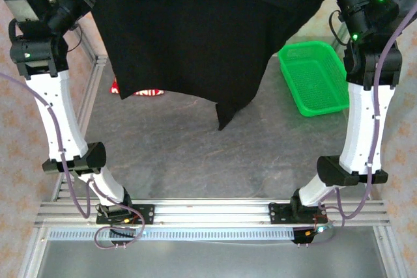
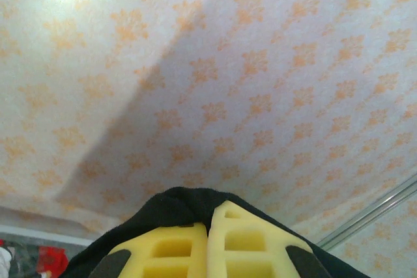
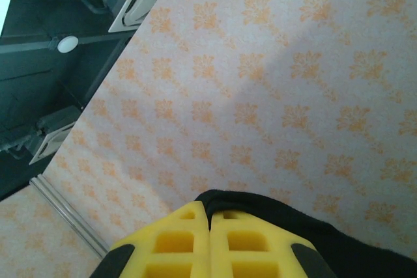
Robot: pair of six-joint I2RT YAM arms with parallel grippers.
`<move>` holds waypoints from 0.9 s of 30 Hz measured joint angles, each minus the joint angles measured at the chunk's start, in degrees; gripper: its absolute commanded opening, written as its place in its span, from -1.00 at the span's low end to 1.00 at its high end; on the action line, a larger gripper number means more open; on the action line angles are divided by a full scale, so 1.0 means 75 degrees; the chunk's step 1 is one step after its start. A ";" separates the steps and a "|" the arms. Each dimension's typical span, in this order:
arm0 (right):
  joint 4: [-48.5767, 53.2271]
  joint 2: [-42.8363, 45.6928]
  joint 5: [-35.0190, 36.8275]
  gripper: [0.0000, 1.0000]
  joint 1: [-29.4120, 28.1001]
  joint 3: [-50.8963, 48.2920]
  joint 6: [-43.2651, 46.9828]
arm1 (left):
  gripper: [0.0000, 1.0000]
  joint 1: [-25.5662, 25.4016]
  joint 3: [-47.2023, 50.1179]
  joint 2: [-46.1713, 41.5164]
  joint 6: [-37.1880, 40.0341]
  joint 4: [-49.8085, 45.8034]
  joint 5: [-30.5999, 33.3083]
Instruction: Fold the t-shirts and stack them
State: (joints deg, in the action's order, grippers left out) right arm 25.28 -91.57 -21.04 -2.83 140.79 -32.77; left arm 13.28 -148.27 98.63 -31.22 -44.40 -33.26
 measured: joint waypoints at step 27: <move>0.0749 0.2028 -0.0003 -1.00 0.0000 -0.0184 0.0501 | -1.00 0.0000 -0.0023 -0.2299 0.0854 -0.0055 0.1451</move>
State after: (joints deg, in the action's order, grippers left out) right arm 30.89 -76.36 -21.06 -2.83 139.41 -29.02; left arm 13.28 -148.44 81.38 -24.82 -44.82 -22.37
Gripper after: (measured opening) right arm 0.042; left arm 0.048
